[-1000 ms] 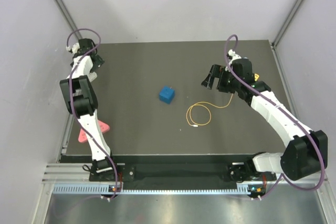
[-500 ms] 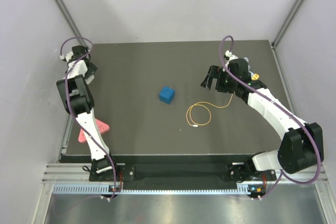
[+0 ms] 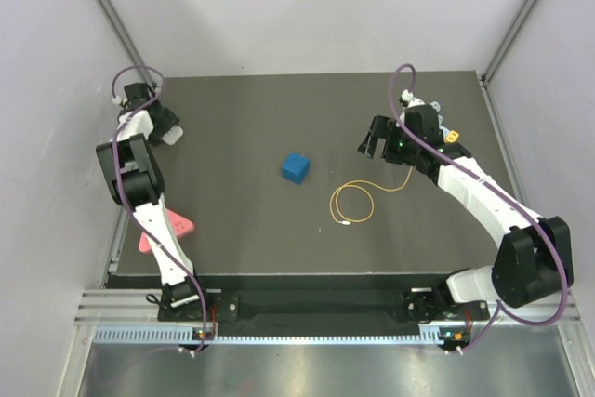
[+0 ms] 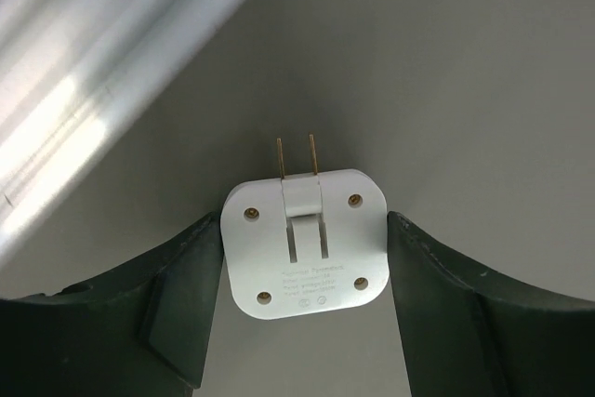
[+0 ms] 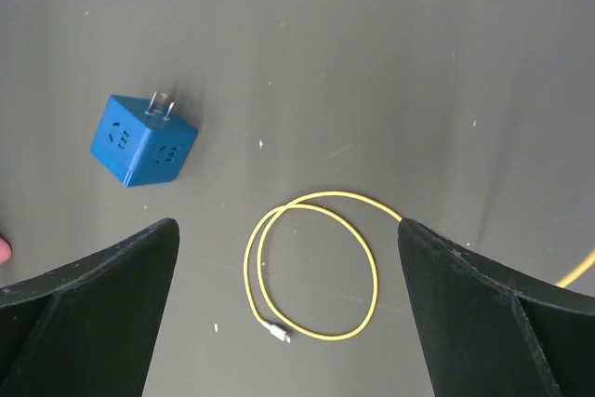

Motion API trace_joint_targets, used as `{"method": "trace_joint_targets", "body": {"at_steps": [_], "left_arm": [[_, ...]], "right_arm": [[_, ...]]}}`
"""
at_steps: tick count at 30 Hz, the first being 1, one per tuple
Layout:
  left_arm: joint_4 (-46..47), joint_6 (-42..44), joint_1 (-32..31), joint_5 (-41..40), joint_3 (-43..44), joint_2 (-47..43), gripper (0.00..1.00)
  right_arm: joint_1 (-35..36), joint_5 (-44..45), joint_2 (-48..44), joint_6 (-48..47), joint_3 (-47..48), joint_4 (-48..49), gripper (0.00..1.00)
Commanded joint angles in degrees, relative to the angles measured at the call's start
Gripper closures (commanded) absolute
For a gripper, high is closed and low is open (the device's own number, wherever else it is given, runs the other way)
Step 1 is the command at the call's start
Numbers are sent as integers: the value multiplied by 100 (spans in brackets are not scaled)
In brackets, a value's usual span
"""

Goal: Insert the plug

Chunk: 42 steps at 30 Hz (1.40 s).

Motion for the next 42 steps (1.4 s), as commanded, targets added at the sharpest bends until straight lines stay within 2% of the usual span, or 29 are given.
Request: {"method": "trace_joint_targets", "body": {"at_steps": [1, 2, 4, 6, 8, 10, 11, 15, 19, 23, 29, 32, 33, 35, 36, 38, 39, 42], "left_arm": [[-189, -209, -181, 837, -577, -616, 95], [-111, -261, -252, 942, -736, -800, 100], [57, -358, -497, 1091, -1167, -1354, 100], [170, -787, -656, 1626, -1465, -1923, 100], [723, -1409, -981, 2109, -2141, -2356, 100], [1102, -1824, -1383, 2226, -2755, -2971, 100], [1390, -2183, -1534, 2252, -2933, -3156, 100], [1981, -3046, -2378, 2235, -3575, -3955, 100], [2393, -3741, -3054, 2481, -3935, -4264, 100], [2588, -4154, -3486, 2270, -4182, -4624, 100], [2914, -4734, -3838, 2174, -4543, -4968, 100], [2975, -4893, -3952, 2112, -4648, -5082, 100], [2993, -4920, -4005, 2085, -4657, -5117, 100], [2993, -4929, -4075, 2024, -4666, -5179, 100], [3019, -4937, -4110, 2024, -4675, -5197, 100], [3176, -4868, -4137, 2111, -4684, -5206, 100], [3229, -4798, -4146, 2242, -4649, -5206, 99], [3020, -4508, -4163, 2497, -4517, -5214, 52]], "right_arm": [[173, 200, 93, 274, -228, 287, 0], [235, 191, 84, 353, -281, 357, 1], [507, 391, -30, 424, -396, 715, 5], [857, 586, -109, 634, -475, 1059, 7], [1217, 823, -83, 854, -440, 1567, 8], [1526, 1295, -74, 995, -431, 1912, 8], [1684, 1490, -57, 1091, -458, 2540, 8], [2651, 2465, 303, 1075, -432, 3799, 8], [3240, 3072, 883, 741, 112, 4084, 10], [3627, 3715, 1278, 854, 473, 3891, 13], [3672, 4198, 1367, 1066, 518, 3952, 20], [3681, 4304, 1420, 978, 535, 4067, 26], [3681, 4296, 1437, 934, 553, 4102, 34], [3672, 4304, 1481, 855, 588, 4163, 43], [3681, 4304, 1481, 837, 579, 4216, 53], [3681, 4278, 1464, 749, 536, 4365, 66], [3672, 4252, 1455, 627, 518, 4418, 79], [3663, 4182, 1315, 399, 342, 4663, 100]]}}
